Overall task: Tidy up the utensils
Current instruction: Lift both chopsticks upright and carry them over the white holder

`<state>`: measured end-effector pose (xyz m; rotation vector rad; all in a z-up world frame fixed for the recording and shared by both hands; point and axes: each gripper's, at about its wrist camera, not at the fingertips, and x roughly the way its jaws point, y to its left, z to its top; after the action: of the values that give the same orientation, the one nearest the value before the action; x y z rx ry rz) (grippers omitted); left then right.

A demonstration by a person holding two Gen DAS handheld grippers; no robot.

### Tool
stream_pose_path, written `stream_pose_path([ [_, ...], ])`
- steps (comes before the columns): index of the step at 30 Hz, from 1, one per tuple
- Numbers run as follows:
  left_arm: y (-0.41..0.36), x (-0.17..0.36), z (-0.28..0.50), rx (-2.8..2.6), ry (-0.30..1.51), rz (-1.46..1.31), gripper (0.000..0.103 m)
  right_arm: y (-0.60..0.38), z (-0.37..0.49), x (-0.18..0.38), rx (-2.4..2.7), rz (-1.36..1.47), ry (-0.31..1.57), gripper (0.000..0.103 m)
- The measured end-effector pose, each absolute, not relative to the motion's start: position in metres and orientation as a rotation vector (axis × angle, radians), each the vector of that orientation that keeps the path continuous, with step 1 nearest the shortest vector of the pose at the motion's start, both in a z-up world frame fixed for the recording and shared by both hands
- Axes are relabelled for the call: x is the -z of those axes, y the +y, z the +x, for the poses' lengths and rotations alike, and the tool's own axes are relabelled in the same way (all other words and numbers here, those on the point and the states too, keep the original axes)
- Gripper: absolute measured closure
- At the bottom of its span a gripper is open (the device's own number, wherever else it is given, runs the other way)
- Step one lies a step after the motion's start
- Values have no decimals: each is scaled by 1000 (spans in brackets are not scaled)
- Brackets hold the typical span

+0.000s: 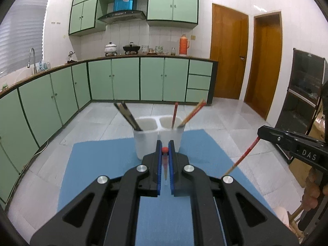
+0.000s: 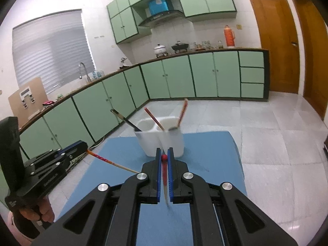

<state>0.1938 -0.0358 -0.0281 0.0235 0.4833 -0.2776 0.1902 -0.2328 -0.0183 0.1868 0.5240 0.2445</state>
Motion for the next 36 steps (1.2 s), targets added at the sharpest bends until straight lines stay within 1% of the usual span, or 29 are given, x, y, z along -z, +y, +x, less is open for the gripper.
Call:
stream_pose_path([
  [11,-29,-16,207,285,365,12,98,-222,215,-24,-293,137,442,97],
  [19,-24,-48,220,259,268,2,98,-224,236,-76,-278,110,320,97],
  [24,-26,-61,240,251,235,-12,98,-223,258,-96,-264,103,278,97],
  [30,-29,-52,271,242,265,-14,98,-216,301,-97,-239,94,280,97],
  [36,-28,-33,307,240,318,-16,98,-204,350,-67,-238,82,362,97],
])
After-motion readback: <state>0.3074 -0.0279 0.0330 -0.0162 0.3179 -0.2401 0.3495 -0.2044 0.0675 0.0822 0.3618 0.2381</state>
